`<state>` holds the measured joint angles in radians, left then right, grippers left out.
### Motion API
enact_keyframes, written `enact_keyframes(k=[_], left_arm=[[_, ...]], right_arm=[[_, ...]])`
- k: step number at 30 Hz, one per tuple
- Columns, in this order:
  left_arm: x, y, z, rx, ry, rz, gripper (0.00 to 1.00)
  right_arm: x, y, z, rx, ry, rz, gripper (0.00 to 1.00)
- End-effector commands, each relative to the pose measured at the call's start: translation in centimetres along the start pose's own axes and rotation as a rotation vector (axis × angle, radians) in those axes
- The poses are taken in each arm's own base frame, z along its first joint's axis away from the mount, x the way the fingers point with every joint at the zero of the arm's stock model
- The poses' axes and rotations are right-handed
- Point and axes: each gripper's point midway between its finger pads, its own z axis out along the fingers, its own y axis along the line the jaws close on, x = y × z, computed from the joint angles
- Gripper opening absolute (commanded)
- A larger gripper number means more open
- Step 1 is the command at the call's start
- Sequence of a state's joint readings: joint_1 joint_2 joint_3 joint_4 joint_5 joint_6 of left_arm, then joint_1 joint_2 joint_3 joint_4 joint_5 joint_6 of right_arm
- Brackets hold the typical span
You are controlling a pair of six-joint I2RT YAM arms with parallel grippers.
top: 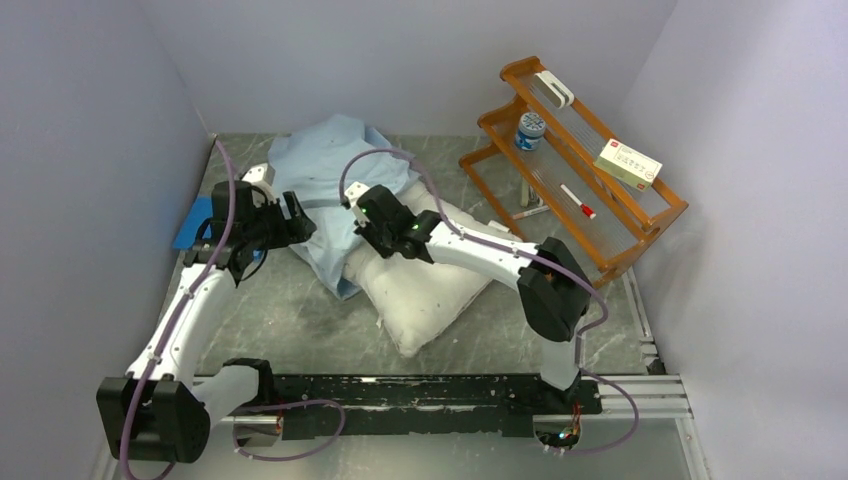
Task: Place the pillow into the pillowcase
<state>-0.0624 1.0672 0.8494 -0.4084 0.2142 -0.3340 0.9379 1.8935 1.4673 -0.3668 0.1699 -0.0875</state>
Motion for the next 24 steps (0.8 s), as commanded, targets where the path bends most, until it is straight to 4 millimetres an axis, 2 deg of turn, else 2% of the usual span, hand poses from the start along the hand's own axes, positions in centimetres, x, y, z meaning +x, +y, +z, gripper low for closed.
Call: enact_keyframes(k=[1,7,10,14,15,16,20,24], left_arm=[[-0.6,-0.6,-1.1,0.043,-0.042,0.071,0.76],[-1.2,-1.4,-2.3,0.073,-0.08,0.121,0.72],[-1.2,-1.9,-2.6,0.078,-0.092,0.172,0.75],[-0.3,-3.2,-2.4,0.13,-0.116,0.218,0.79],[0.1,-3.5,-2.2,0.147,-0.123,0.225,0.94],[0.5,-3.9,-2.0,0.165,-0.129,0.232,0.97],[2.4,-5.7,-0.5,0.22,-0.15,0.284,0.98],[2.8,-6.6,1.6,0.188,-0.19,0.275,0.98]], right_arm=[[-2.0,-0.3,-0.1,-0.054,-0.066,0.112,0.0],[-9.2,-1.9,-4.2,-0.285,-0.368,0.349,0.0],[-12.3,-4.3,-6.8,-0.373,-0.515,0.472,0.0],[-15.2,-7.0,-9.2,-0.453,-0.651,0.586,0.0],[-15.7,-7.4,-9.2,-0.473,-0.667,0.609,0.0],[-16.2,-7.7,-9.3,-0.495,-0.68,0.629,0.0],[-17.6,-8.3,-9.3,-0.557,-0.725,0.701,0.0],[-18.4,-8.8,-9.2,-0.578,-0.749,0.742,0.0]])
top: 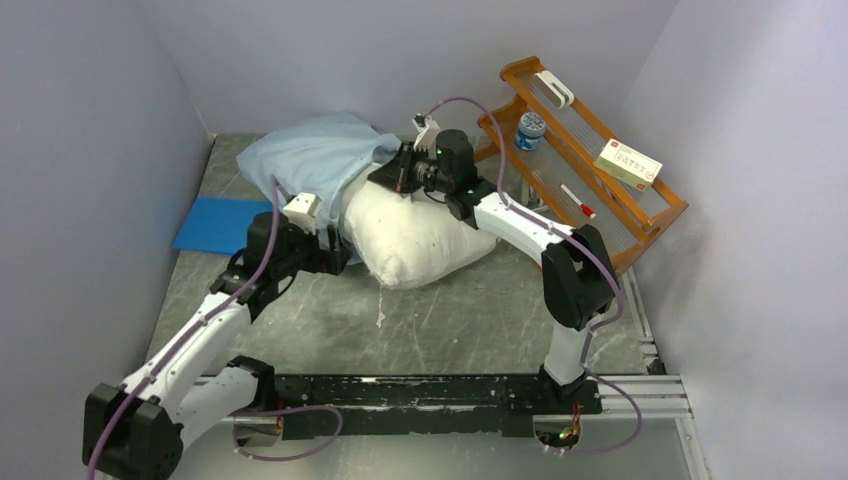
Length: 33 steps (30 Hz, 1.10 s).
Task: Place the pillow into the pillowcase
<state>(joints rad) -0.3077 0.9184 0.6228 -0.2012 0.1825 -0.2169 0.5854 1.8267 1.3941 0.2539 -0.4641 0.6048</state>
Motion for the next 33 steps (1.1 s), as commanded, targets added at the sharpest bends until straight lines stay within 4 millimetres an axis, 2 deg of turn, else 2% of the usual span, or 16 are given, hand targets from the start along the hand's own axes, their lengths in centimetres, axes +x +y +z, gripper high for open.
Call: enact_keyframes(k=[1,3,6,9,10,11,12,13,16,18,22,25,27,29,31,33], left_arm=[[-2.5,-0.3,2.4,-0.045,-0.137,0.016,0.98],[-2.0,-0.1,3.8,-0.068,-0.115,0.024,0.98],[-1.8,1.4,5.4,-0.169,-0.1,0.028,0.91],[-2.3,1.7,6.1,-0.203,-0.119,0.036,0.76],[-2.6,1.3,6.1,-0.199,-0.122,0.048,0.66],[-3.1,0.6,6.0,-0.182,-0.128,0.068,0.5],[-3.6,0.0,5.7,-0.171,-0.135,0.088,0.22],[-4.4,-0.6,5.2,-0.165,-0.15,0.104,0.07],[-7.1,-3.4,2.8,-0.105,-0.236,0.165,0.05],[-8.8,-6.3,0.9,-0.011,-0.301,0.199,0.05],[-9.5,-11.3,-1.8,0.212,-0.389,0.251,0.05],[-6.5,-13.2,-1.4,0.352,-0.355,0.288,0.05],[-3.6,-13.6,-0.5,0.392,-0.274,0.308,0.05],[-1.8,-14.0,-0.3,0.42,-0.223,0.309,0.05],[-1.3,-14.3,-0.7,0.431,-0.229,0.294,0.05],[-1.8,-13.9,-1.5,0.412,-0.26,0.278,0.05]], right_arm=[[-5.5,5.0,0.2,-0.185,-0.151,0.018,0.0],[-5.8,5.0,0.3,-0.189,-0.158,0.029,0.0],[-6.2,5.0,0.0,-0.196,-0.173,0.049,0.0],[-6.7,5.0,-0.5,-0.204,-0.196,0.065,0.0],[-7.0,4.8,-0.6,-0.199,-0.206,0.068,0.0],[-7.2,4.7,-0.8,-0.195,-0.217,0.071,0.0],[-7.5,4.6,-0.9,-0.193,-0.228,0.075,0.0],[-7.9,4.5,-1.1,-0.198,-0.243,0.081,0.0],[-8.7,3.8,-1.7,-0.195,-0.303,0.112,0.0],[-9.4,3.1,-2.0,-0.176,-0.367,0.142,0.0],[-10.8,2.3,-2.5,-0.181,-0.499,0.201,0.0],[-11.8,2.1,-2.3,-0.199,-0.558,0.227,0.0],[-12.3,2.4,-2.2,-0.227,-0.585,0.227,0.0],[-12.4,2.7,-1.9,-0.248,-0.584,0.21,0.0],[-11.8,3.1,-1.5,-0.269,-0.555,0.173,0.0],[-10.3,3.3,-1.1,-0.278,-0.507,0.137,0.0]])
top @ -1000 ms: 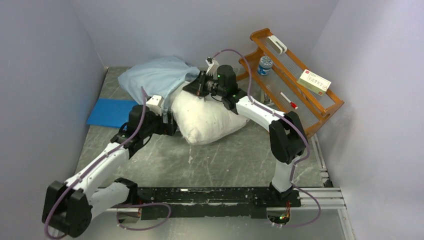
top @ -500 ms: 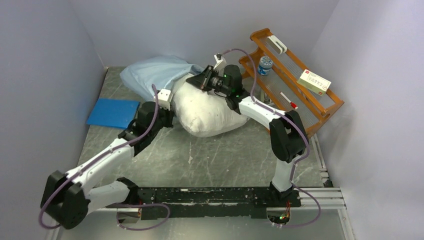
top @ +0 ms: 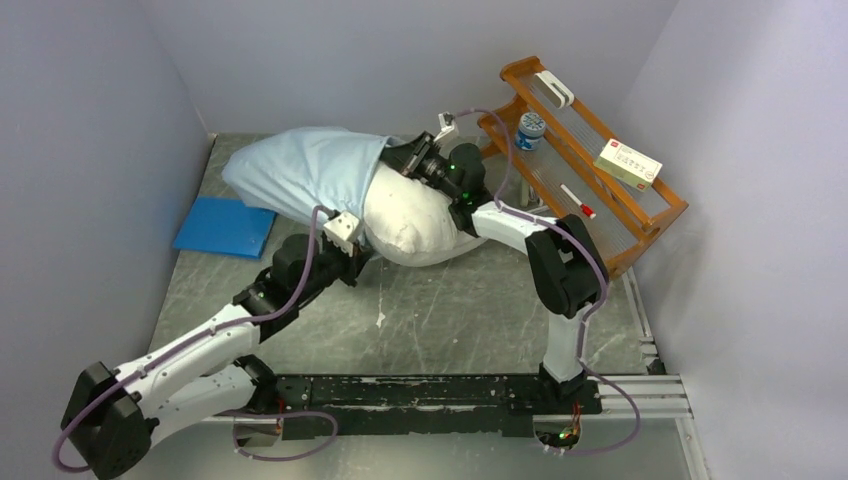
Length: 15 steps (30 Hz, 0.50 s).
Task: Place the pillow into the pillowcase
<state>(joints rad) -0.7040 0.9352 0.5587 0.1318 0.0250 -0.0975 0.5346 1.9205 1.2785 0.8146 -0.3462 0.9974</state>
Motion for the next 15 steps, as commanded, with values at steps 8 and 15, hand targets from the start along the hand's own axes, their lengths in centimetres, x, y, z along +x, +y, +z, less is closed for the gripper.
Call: enact_keyframes(k=[8,15], left_arm=[[-5.1,-0.2,-5.5,-0.073,0.013,-0.069,0.57],[-8.3,2.5,-6.3,-0.269,0.047,-0.104,0.71]], right_arm=[[5.5,2.0,-2.1,-0.149,0.321,-0.36,0.12],[5.3,-0.5,-6.8,0.136,0.444,-0.482,0.65]])
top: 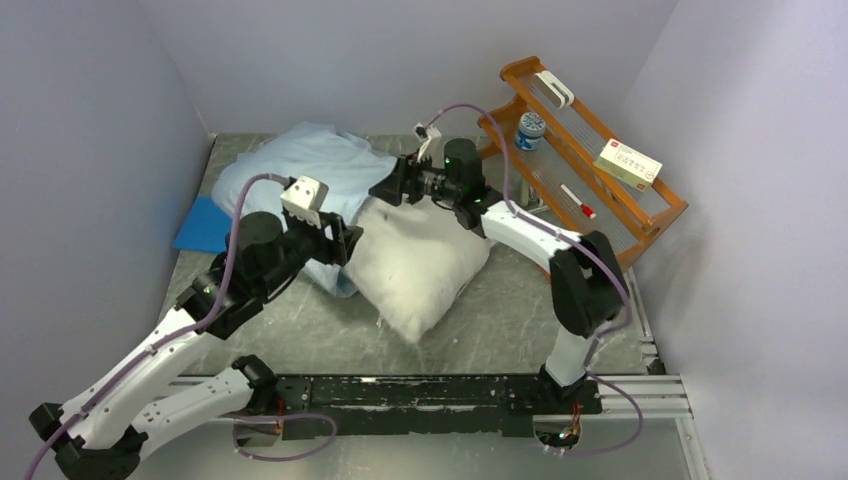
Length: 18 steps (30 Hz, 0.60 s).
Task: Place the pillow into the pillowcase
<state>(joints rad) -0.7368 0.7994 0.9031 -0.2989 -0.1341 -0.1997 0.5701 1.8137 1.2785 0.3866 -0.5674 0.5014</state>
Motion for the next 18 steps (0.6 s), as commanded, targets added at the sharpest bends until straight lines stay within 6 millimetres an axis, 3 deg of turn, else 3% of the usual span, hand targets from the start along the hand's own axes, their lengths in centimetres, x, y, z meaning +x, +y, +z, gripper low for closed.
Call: enact_keyframes(k=[1,4,5,10,14,18], left_arm=[[1.1,2.8,0.7,-0.185,0.126,0.024,0.74],[0.0,3.8,3.0,-0.262,0.163,0.11,0.84],[0.2,4.1,4.0,-0.278,0.194,0.14,0.85],[1.5,4.2,9.0,-0.301,0.324,0.249,0.88],[2.7,4.4,12.5,-0.31,0.375,0.294,0.88],[3.2,6.3,14.8,-0.407,0.401,0.378,0.87]], right_arm=[[0.1,-0.3,-4.0,0.161,0.1,-0.109,0.71],[0.8,-0.1,-6.2,0.197,0.138,-0.082,0.98],[0.9,-0.1,-7.0,0.207,0.14,-0.073,0.99],[1.7,-1.9,-9.7,0.305,0.167,-0.054,0.99],[3.7,-4.2,-10.9,0.356,0.205,-0.005,0.94],[4.8,-5.5,-12.1,0.42,0.219,-0.005,0.92]])
